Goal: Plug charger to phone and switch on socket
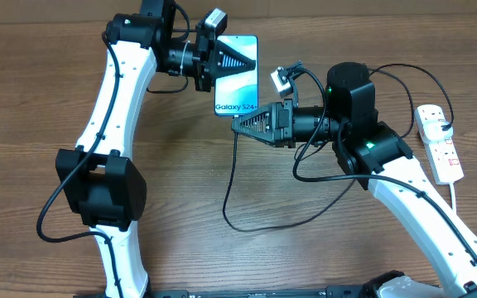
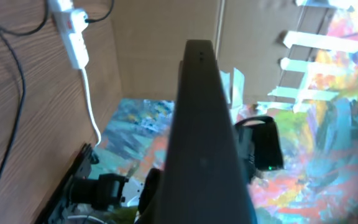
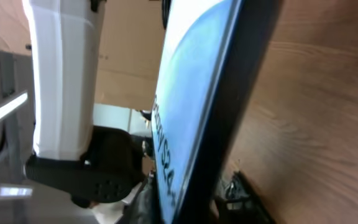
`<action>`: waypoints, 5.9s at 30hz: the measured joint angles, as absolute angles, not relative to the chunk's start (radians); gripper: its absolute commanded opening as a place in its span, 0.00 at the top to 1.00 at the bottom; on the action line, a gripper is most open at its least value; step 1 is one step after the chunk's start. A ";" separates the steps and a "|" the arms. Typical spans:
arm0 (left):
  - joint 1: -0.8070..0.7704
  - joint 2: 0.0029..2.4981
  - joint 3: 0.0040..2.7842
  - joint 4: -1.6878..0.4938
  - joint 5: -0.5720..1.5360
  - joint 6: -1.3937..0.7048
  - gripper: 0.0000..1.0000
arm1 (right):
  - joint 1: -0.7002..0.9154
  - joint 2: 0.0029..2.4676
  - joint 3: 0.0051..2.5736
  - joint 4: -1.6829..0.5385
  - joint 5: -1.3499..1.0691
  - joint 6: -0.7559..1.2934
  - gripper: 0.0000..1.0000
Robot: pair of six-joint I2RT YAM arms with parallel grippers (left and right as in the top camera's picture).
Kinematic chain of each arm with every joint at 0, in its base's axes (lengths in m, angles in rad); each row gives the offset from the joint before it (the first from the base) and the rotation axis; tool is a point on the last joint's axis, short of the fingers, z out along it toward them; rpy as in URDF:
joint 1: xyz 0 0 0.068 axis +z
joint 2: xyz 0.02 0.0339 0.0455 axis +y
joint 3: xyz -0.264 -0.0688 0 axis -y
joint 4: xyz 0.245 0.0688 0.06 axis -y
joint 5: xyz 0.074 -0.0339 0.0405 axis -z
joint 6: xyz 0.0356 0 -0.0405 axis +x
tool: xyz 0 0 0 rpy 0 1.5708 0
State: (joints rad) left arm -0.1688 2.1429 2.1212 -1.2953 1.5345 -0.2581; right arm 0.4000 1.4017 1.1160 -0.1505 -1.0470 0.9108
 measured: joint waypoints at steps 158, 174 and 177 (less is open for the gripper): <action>-0.347 2.141 1.591 -0.844 0.192 -0.450 0.79 | 0.223 1.402 1.106 -0.841 -0.471 0.444 0.00; -0.347 2.141 1.590 -0.841 0.189 -0.459 0.91 | 0.223 1.402 1.106 -0.841 -0.471 0.444 0.00; -0.347 2.141 1.590 -0.841 0.189 -0.462 0.94 | 0.223 1.402 1.106 -0.842 -0.471 0.444 0.00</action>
State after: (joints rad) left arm -0.3466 2.1414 1.5898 -0.8406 0.1894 -0.4622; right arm 0.2230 1.4021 1.1061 -0.8421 -0.4706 0.4438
